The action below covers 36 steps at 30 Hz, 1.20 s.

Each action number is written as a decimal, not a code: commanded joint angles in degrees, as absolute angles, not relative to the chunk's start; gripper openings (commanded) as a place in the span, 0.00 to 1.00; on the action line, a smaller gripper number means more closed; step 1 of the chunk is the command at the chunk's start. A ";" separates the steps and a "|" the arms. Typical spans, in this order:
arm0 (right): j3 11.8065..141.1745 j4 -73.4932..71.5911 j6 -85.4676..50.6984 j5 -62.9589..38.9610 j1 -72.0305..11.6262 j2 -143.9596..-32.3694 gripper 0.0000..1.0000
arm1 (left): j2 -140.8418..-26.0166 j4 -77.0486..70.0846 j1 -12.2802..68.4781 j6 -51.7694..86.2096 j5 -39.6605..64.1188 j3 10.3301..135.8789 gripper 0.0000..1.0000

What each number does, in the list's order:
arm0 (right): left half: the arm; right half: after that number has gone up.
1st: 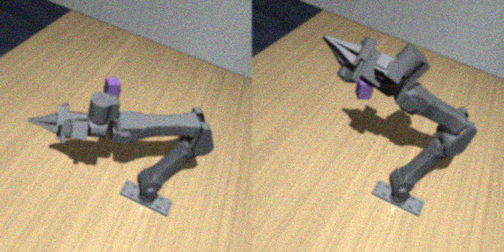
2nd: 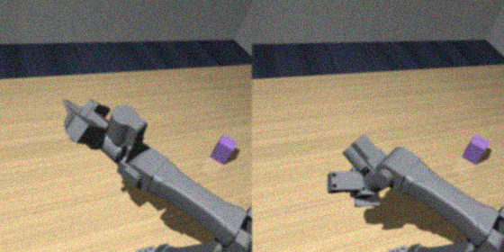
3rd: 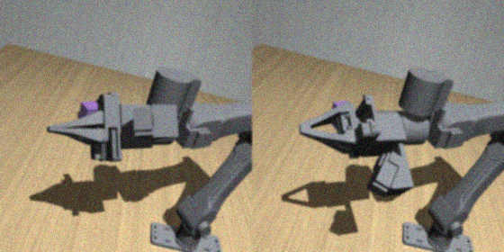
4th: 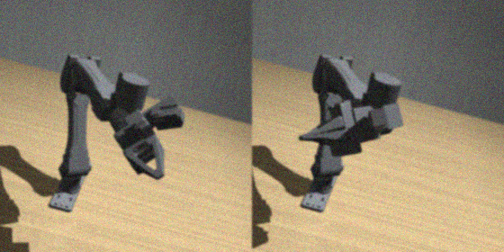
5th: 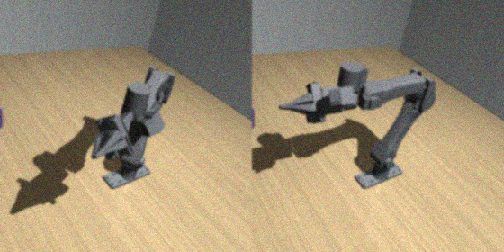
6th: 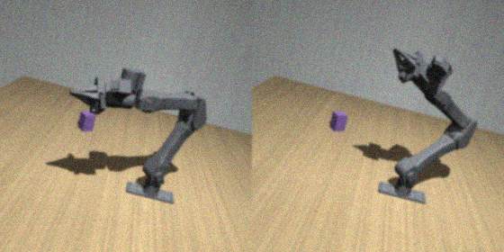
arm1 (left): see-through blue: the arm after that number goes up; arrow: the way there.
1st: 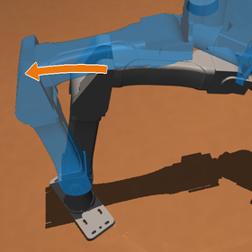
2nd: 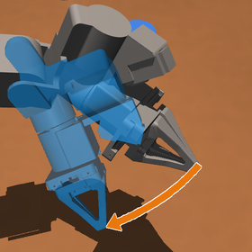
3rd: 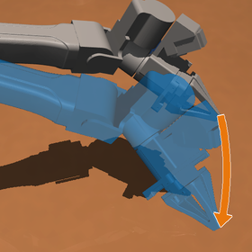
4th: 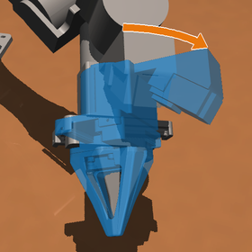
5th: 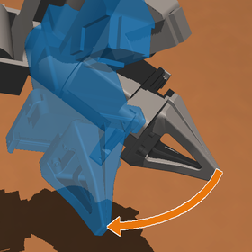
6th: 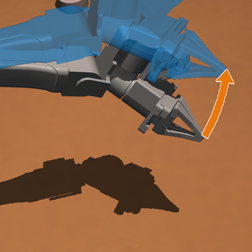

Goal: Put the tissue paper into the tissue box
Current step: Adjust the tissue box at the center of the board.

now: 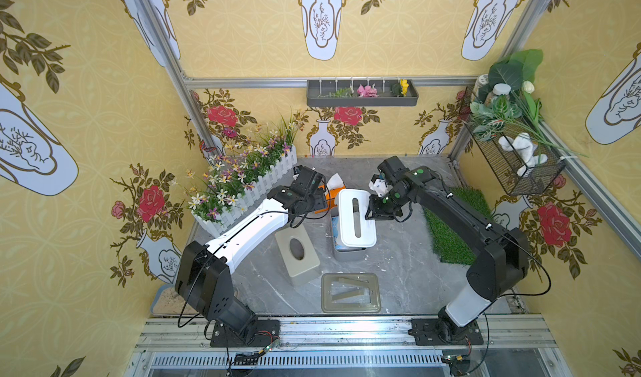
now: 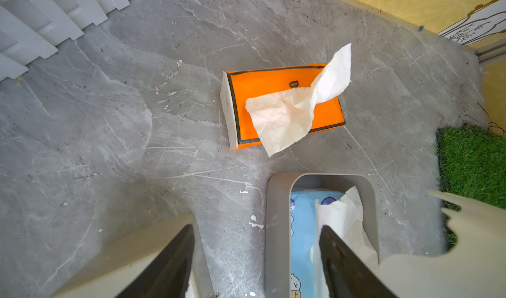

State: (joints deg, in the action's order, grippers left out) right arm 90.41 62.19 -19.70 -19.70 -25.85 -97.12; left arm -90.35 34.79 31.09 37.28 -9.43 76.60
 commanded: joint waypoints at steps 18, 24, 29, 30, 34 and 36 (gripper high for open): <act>94.43 69.53 -18.50 -17.37 -26.43 -103.76 0.16 | -92.18 35.95 27.25 34.91 -6.06 76.60 0.74; 94.83 67.87 -19.07 -17.47 -27.07 -106.12 0.16 | -93.17 36.93 26.89 35.13 -4.64 76.22 0.74; 95.49 66.72 -19.81 -17.77 -27.20 -107.21 0.16 | -93.25 37.50 26.88 35.33 -4.00 75.59 0.73; 95.84 66.63 -19.87 -17.92 -27.32 -107.51 0.16 | -93.25 37.66 26.89 35.33 -3.89 75.46 0.73; 97.68 67.27 -20.38 -17.93 -28.29 -108.88 0.16 | -93.18 38.24 26.83 35.87 -3.16 74.35 0.73; 98.32 67.36 -20.71 -17.93 -28.69 -109.48 0.16 | -92.76 37.96 26.86 36.82 -2.29 73.01 0.72</act>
